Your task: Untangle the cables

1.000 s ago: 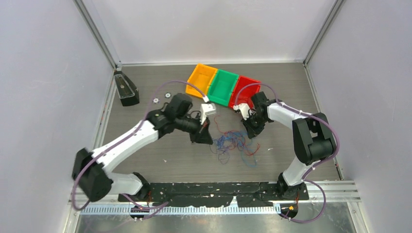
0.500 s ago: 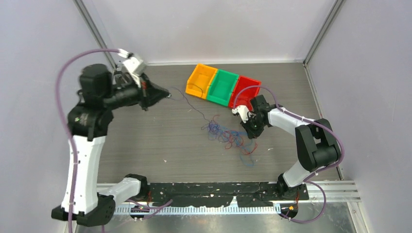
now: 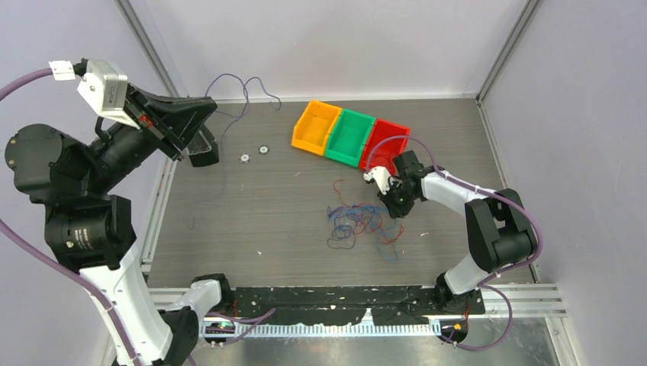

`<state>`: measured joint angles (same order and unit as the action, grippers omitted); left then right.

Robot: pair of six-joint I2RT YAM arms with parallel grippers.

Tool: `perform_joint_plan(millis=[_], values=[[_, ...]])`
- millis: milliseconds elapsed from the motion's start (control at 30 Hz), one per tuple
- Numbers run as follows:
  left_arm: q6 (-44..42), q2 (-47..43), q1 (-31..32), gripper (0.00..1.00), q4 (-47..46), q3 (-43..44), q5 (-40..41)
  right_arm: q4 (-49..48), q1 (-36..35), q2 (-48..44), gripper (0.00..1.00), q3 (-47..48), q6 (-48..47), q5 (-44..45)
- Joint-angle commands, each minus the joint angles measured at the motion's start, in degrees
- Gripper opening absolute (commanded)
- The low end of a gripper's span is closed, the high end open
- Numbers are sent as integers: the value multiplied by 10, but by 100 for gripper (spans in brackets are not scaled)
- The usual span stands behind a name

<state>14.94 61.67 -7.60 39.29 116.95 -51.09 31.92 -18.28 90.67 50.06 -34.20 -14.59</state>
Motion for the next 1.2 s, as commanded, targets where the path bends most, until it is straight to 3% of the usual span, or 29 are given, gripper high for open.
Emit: perform_joint_plan(millis=[0,100,200,267,433,600,833,1167], values=[[86,6,-5,0,-89,-60,-31,21,2,-4,7,-4,-21,39],[105,3,-2,0,-131,-116,-21,61,2,-14,19,30,-13,-9],[89,11,12,0,-138,-140,8,82,2,-27,44,58,11,-40],[75,22,27,0,-137,-145,23,98,2,-34,55,80,24,-51],[11,63,110,0,-138,-155,78,133,2,-66,71,128,45,-70],[-5,128,181,0,-199,-165,124,145,18,-101,89,155,66,-95],[4,246,244,0,-280,-114,160,165,80,-106,98,193,111,-159],[10,401,281,0,-351,-9,189,184,102,-114,100,207,106,-174]])
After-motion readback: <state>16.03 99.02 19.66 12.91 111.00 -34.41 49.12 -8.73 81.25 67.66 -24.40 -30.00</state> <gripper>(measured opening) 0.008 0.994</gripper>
